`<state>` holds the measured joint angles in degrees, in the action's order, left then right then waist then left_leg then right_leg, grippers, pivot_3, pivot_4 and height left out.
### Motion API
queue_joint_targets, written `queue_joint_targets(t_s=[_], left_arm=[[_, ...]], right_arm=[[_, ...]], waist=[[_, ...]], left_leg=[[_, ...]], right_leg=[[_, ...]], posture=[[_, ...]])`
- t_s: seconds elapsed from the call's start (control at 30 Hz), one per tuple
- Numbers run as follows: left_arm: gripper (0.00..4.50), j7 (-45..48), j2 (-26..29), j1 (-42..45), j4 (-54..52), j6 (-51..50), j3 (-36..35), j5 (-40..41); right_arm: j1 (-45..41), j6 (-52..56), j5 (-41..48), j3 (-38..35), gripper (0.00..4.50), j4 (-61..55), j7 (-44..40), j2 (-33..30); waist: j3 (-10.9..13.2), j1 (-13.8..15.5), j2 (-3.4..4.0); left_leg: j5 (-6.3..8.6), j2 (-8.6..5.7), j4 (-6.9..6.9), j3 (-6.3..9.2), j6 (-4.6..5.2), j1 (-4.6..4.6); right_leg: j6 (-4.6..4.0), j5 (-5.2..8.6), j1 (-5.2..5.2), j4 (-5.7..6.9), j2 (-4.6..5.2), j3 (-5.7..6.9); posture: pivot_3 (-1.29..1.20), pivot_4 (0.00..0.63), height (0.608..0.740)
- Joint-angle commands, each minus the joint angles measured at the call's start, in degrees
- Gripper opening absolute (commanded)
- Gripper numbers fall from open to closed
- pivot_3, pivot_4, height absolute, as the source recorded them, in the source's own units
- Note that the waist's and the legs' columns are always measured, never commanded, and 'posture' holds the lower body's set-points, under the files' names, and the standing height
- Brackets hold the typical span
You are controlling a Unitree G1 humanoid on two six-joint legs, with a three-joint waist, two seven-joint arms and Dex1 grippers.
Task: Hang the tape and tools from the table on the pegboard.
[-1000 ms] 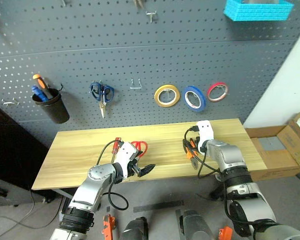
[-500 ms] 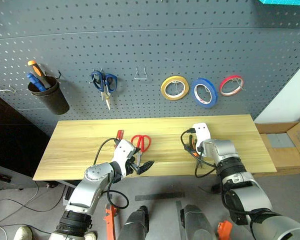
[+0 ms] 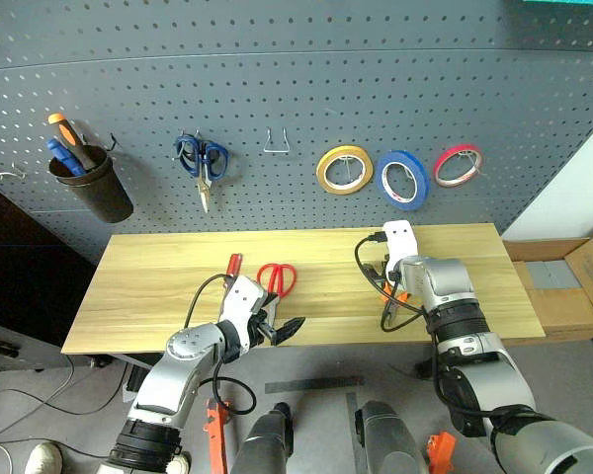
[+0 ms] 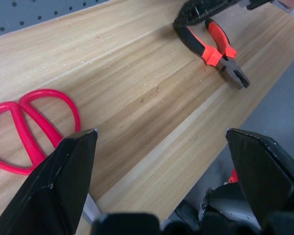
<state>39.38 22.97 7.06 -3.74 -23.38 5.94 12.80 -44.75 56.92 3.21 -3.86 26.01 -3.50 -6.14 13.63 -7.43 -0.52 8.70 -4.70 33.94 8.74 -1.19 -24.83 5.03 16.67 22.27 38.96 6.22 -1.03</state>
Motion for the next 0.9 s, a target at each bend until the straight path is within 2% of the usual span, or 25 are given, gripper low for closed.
queue_joint_targets(t_s=[0.03,0.1,0.23,0.53,0.57,0.9], left_arm=[[4.5,0.2,0.2,0.6,-0.6,0.7,-1.0,0.6],[4.5,0.3,0.2,0.9,-0.2,0.9,-1.0,0.7],[4.5,0.4,0.1,1.2,0.1,1.0,-1.0,0.7],[4.5,0.2,-0.2,0.2,-1.5,0.6,-0.5,0.9],[4.5,0.2,-0.2,0.2,-1.5,0.6,-0.5,0.9],[4.5,0.7,0.0,-0.1,-2.7,-0.2,-0.6,1.9]], right_arm=[[0.0,2.7,0.9,-3.9,4.46,-4.1,3.0,0.1],[1.0,2.9,0.9,-4.5,4.29,-5.0,3.4,-0.3],[2.8,3.0,1.0,-5.1,3.34,-6.5,2.7,-1.9],[5.9,-1.7,-1.7,-4.3,0.14,-0.4,4.6,-6.4],[5.6,-2.5,-1.8,-4.2,0.03,0.8,5.0,-6.5],[1.2,-10.3,-1.8,-2.9,0.03,14.5,3.1,-4.9]], waist=[[0.0,0.2,0.0],[0.0,0.2,0.0],[0.0,0.3,0.0],[0.1,0.4,-0.05],[0.1,0.4,-0.07],[0.3,0.5,-0.29]], left_leg=[[0.0,0.03,0.0,0.0,0.0,0.0],[0.0,0.09,0.0,-0.04,0.0,0.0],[0.0,0.19,0.0,-0.15,0.0,0.0],[0.0,0.26,-0.01,-0.51,0.0,0.0],[0.0,0.28,-0.01,-0.55,0.0,0.01],[0.0,0.31,-0.01,-0.69,0.0,0.01]], right_leg=[[-0.03,0.0,0.0,0.0,-0.03,0.01],[-0.09,0.02,0.01,0.0,-0.06,0.01],[-0.15,0.02,0.04,-0.01,-0.13,0.02],[-0.18,0.02,0.05,-0.02,-0.15,-0.01],[-0.19,0.01,0.06,-0.02,-0.15,0.0],[-0.21,0.01,0.05,-0.05,-0.15,-0.05]], posture=[[-0.17,0.255,0.74],[-0.17,0.256,0.74],[-0.17,0.254,0.74],[-0.16,0.253,0.74],[-0.15,0.253,0.74],[-0.13,0.254,0.74]])
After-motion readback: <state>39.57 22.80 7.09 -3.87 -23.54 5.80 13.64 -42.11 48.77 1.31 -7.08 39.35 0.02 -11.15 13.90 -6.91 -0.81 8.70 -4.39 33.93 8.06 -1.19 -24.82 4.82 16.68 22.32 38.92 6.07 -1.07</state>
